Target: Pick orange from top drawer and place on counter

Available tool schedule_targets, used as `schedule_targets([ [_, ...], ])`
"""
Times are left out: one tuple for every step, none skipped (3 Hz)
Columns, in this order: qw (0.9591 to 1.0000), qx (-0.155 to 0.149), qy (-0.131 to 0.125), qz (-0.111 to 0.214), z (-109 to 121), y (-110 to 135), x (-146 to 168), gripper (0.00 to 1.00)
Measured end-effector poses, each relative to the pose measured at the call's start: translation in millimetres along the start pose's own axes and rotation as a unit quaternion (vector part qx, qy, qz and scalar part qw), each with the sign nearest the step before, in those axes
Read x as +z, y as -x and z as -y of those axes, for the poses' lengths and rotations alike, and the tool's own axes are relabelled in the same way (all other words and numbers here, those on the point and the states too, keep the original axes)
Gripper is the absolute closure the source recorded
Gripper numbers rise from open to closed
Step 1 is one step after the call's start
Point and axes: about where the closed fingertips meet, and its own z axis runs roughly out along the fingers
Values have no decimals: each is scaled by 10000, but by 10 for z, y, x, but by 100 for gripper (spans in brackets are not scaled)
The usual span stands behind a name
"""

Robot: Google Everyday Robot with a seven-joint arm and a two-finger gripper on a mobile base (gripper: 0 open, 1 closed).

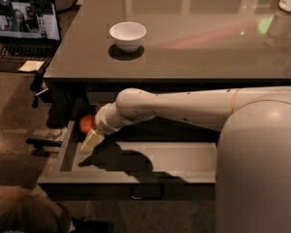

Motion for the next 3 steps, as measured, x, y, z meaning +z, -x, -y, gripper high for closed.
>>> schedule_targets([
  [10000, -4, 63, -35, -67, 31, 112, 8],
  [9999, -10, 70, -82, -65, 13, 159, 26],
  [9999, -18, 61, -102, -53, 0, 157, 49],
])
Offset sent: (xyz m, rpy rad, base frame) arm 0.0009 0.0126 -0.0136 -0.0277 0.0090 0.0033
